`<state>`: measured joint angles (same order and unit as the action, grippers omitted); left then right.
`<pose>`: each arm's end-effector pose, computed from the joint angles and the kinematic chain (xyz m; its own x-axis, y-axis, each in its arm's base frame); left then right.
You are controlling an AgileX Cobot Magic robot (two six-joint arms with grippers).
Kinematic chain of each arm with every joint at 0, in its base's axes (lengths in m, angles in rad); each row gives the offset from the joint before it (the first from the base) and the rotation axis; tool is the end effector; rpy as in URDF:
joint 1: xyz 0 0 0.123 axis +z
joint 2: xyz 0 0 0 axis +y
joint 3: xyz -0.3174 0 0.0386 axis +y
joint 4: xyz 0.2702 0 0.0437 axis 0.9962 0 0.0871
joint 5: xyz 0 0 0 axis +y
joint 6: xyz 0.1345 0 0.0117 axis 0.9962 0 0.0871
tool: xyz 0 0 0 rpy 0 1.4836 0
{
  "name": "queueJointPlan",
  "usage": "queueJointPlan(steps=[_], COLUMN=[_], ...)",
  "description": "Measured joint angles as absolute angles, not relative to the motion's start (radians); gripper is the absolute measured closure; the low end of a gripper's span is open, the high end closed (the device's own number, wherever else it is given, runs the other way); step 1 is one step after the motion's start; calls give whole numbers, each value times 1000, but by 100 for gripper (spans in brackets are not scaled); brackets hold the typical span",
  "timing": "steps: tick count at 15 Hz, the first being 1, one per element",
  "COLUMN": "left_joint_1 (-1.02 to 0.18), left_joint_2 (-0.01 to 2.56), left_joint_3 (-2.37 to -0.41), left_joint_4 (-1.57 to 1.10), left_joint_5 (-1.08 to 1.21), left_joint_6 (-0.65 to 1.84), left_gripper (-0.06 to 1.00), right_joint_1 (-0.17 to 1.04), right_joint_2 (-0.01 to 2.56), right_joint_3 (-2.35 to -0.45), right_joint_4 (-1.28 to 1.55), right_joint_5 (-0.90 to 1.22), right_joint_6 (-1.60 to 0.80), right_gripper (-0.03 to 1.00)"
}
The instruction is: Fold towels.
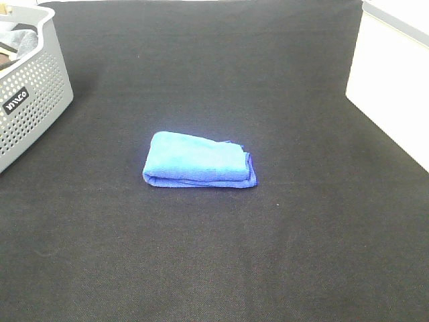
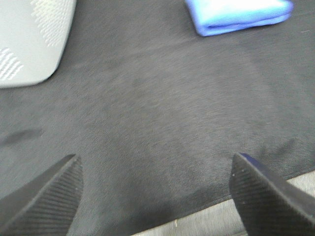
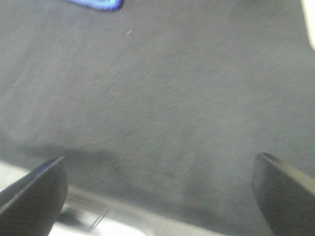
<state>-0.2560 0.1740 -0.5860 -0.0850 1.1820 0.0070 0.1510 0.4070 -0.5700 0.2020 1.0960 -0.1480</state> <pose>0.0250 -0.0175 0.2794 -0.6171 0.1355 -0.7751 0.2959 0.9527 -0.0691 0.0678 0.0347 0.2723 -0.7188 -0.1637 -0.6756 -0.3058 0.9473 0.0958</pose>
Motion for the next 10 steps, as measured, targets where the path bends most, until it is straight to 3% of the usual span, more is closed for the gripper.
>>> queueJointPlan(steps=[5, 10], left_joint_1=[-256, -256], left_joint_2=[121, 121], left_joint_3=[-526, -507], left_joint_4=[-172, -200], left_joint_5=[1115, 1066], left_joint_6=[138, 174], left_gripper=[17, 17], right_joint_1=[151, 151], right_joint_2=[222, 220], right_joint_3=[-511, -511], right_joint_4=[142, 130], right_joint_5=[1077, 1072], right_joint_6=[-144, -144], right_gripper=[1, 1])
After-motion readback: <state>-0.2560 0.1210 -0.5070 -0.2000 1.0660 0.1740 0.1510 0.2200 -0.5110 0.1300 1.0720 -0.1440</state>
